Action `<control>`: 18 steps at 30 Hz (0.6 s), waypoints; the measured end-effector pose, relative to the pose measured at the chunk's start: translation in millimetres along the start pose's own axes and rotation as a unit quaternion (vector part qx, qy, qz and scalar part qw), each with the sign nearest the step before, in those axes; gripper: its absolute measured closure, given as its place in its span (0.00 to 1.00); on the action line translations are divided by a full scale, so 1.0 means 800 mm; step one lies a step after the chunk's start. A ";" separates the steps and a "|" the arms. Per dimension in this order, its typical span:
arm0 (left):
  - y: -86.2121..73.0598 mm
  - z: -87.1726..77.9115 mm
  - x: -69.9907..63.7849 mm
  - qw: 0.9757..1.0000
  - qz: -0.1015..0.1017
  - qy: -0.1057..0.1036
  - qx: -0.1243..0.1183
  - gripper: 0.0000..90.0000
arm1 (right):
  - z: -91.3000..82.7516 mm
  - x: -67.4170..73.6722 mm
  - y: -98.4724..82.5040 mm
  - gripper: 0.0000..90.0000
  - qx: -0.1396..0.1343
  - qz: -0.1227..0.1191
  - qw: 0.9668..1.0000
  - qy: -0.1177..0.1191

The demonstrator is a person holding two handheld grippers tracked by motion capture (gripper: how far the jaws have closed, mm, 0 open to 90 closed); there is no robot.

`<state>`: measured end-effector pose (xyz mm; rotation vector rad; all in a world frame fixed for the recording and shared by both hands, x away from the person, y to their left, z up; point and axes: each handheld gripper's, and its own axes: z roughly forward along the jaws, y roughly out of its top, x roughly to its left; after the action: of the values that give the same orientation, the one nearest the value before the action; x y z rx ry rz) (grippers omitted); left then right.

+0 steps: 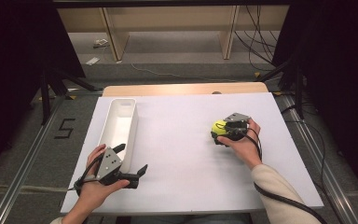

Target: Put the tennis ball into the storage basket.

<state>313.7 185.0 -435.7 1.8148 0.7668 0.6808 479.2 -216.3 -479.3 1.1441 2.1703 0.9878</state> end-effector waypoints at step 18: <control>0.000 -0.001 0.000 1.000 0.000 -0.001 0.001 0.00 | 0.017 -0.002 0.000 0.19 0.016 0.001 1.000 -0.003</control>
<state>313.4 185.4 -435.4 1.8165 0.7662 0.6798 489.7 -212.7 -487.3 1.1613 2.1888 0.9526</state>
